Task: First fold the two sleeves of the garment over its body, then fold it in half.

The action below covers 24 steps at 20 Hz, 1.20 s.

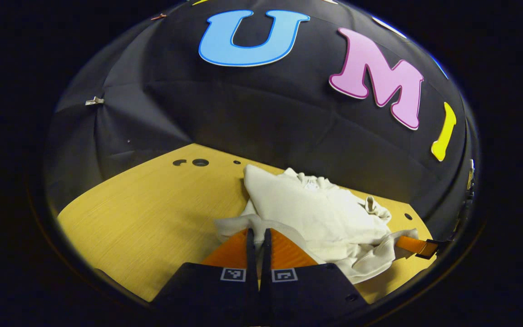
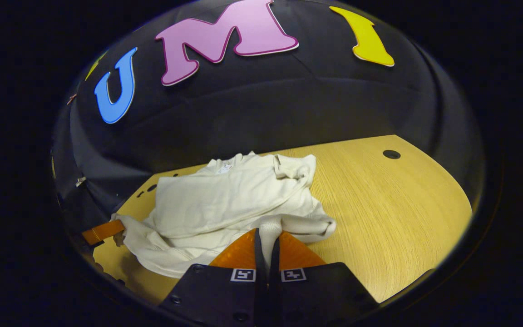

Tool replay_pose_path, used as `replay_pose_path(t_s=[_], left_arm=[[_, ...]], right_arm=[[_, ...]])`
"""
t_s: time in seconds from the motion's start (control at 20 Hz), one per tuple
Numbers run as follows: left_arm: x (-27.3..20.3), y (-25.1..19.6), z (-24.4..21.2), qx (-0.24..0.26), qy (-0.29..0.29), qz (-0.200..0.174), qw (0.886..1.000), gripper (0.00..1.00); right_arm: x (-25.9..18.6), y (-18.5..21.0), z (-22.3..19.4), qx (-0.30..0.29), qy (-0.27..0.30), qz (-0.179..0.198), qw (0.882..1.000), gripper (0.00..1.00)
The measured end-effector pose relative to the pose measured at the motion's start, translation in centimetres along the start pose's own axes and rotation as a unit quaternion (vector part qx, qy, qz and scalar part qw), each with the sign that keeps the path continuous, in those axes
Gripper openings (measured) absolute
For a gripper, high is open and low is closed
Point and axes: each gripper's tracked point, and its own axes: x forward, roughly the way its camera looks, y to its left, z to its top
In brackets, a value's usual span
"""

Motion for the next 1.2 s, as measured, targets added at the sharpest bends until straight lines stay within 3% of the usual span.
replay_pose_path(t_s=[0.6,0.95,1.2], left_arm=[[10.0,-4.3,9.1,0.019,-0.111,-0.044,0.993,0.06],[16.8,-4.2,9.7,0.027,-0.096,-0.038,0.994,0.06],[20.7,-3.6,8.4,0.042,-0.073,-0.031,0.996,0.06]], right_arm=[[9.2,0.5,9.1,0.004,-0.091,-0.017,0.996,0.05],[15.5,-0.2,11.1,-0.024,-0.092,-0.045,0.994,0.05],[18.1,-0.5,11.0,-0.044,-0.087,-0.053,0.994,0.17]])
